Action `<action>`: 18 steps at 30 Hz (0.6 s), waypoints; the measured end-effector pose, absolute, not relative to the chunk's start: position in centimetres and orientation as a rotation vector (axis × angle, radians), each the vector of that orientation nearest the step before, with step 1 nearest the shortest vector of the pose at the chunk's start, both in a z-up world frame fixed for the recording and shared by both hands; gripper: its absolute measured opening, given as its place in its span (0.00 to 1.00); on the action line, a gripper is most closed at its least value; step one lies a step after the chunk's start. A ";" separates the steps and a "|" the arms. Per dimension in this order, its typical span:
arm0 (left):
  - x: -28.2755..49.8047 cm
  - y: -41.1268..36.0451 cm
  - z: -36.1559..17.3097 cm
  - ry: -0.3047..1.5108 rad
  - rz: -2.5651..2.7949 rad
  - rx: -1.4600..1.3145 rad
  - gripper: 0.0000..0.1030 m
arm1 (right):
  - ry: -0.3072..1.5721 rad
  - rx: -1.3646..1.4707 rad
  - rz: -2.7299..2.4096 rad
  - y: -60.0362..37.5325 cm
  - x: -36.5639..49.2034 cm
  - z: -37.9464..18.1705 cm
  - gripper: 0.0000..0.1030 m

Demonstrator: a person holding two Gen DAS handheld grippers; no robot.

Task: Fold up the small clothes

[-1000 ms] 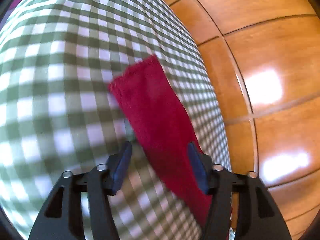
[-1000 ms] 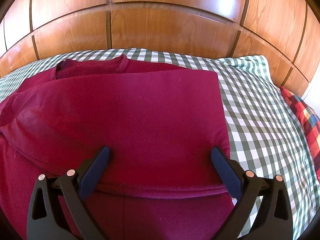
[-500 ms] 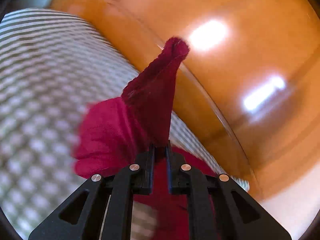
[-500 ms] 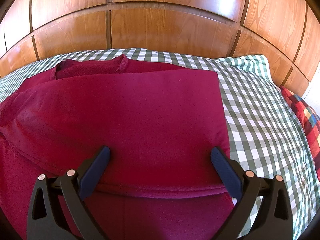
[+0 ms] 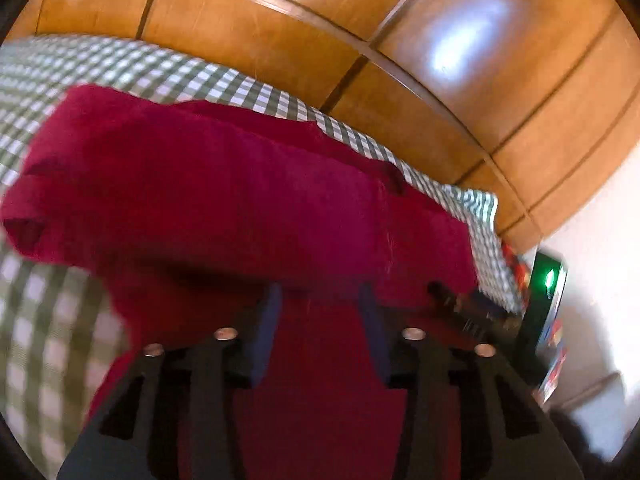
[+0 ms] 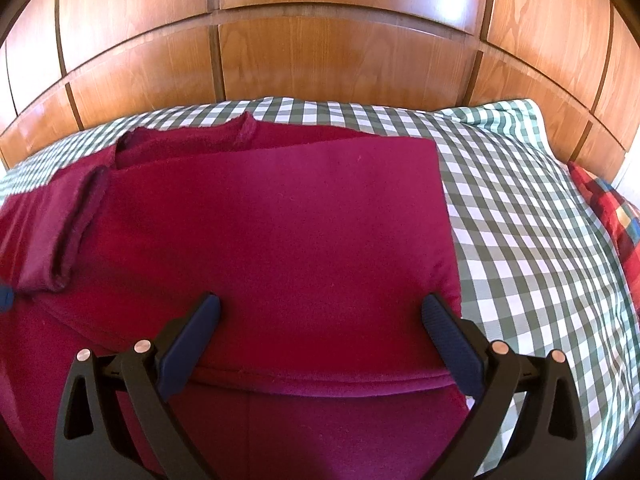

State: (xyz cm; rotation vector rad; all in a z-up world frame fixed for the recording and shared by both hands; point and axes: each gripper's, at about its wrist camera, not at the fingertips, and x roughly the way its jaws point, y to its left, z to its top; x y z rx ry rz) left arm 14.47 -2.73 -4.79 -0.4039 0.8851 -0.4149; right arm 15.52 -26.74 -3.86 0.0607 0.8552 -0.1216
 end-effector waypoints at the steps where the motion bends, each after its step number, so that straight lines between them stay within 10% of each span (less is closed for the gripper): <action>1: 13.8 -2.4 -4.8 0.871 -0.407 -0.358 0.42 | 0.827 0.106 -0.091 -26.7 15.2 -2.8 0.89; 4: 13.2 -1.4 -5.1 0.872 -0.380 -0.357 0.42 | 0.844 0.279 0.114 -25.4 15.5 -0.9 0.68; 11: 14.4 2.3 -6.5 0.851 -0.225 -0.458 0.41 | 1.002 0.419 0.405 -18.1 19.7 -2.3 0.62; 15: 14.9 3.4 -7.9 0.858 -0.235 -0.534 0.39 | 1.026 0.309 0.355 -15.4 20.9 -2.0 0.07; 18: 14.8 3.4 -7.9 0.852 -0.243 -0.535 0.39 | 0.908 0.277 0.359 -16.4 19.6 1.9 0.04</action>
